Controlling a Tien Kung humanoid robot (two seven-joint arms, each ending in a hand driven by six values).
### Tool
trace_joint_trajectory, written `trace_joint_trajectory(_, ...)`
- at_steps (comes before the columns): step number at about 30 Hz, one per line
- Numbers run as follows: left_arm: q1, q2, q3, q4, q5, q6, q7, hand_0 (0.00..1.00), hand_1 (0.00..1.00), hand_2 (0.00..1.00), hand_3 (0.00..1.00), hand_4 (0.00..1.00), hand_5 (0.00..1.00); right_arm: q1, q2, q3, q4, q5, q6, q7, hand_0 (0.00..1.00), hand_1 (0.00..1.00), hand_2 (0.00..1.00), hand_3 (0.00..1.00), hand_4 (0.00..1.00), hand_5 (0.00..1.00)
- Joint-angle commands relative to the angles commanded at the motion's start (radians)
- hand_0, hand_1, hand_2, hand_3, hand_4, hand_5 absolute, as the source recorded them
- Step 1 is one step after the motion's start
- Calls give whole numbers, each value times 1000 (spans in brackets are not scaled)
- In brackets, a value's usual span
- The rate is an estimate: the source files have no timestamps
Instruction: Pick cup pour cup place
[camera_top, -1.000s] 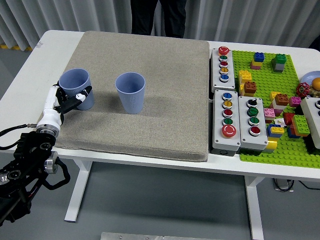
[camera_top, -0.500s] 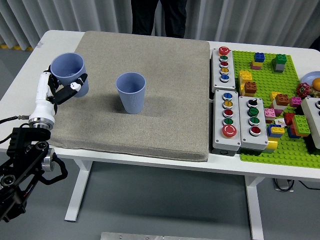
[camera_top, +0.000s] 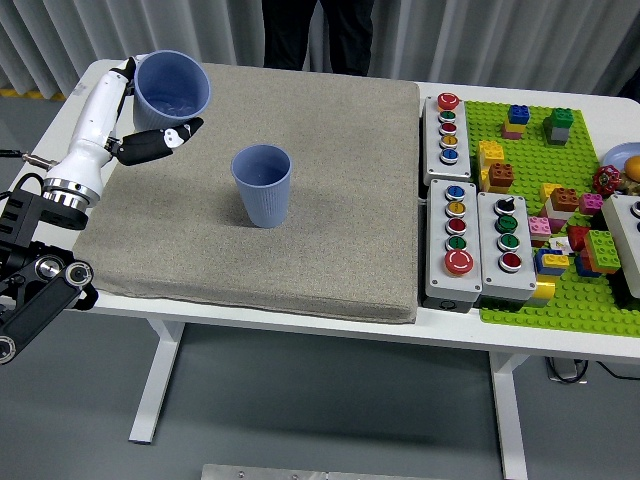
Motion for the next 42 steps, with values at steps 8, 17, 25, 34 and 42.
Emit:
trace_joint_trajectory(8, -42, 20, 73, 17, 37, -18, 20, 549, 553, 558, 552, 606, 2, 5, -1, -2, 0, 4, 0, 0, 720, 682, 672, 621, 81, 317)
trace_joint_trajectory(17, -68, 25, 105, 17, 110, -39, 34, 548, 553, 558, 552, 607, 2, 6, -1, -1, 0, 6, 0, 1, 720, 682, 672, 621, 81, 313)
trace_joint_trajectory(25, -95, 26, 121, 19, 219, -69, 51, 547, 552, 563, 552, 611, 2, 9, -2, -3, 0, 10, 0, 3, 720, 682, 672, 621, 82, 308)
trace_joint_trajectory(34, -124, 29, 151, 44, 276, -67, 60, 548, 554, 561, 553, 611, 2, 10, -3, -4, 0, 11, 0, 3, 721, 682, 672, 621, 83, 307)
trace_joint_trajectory(42, -141, 35, 174, 82, 313, -70, 69, 545, 553, 561, 553, 615, 2, 8, -3, -5, 0, 11, -1, 3, 720, 682, 672, 620, 84, 308)
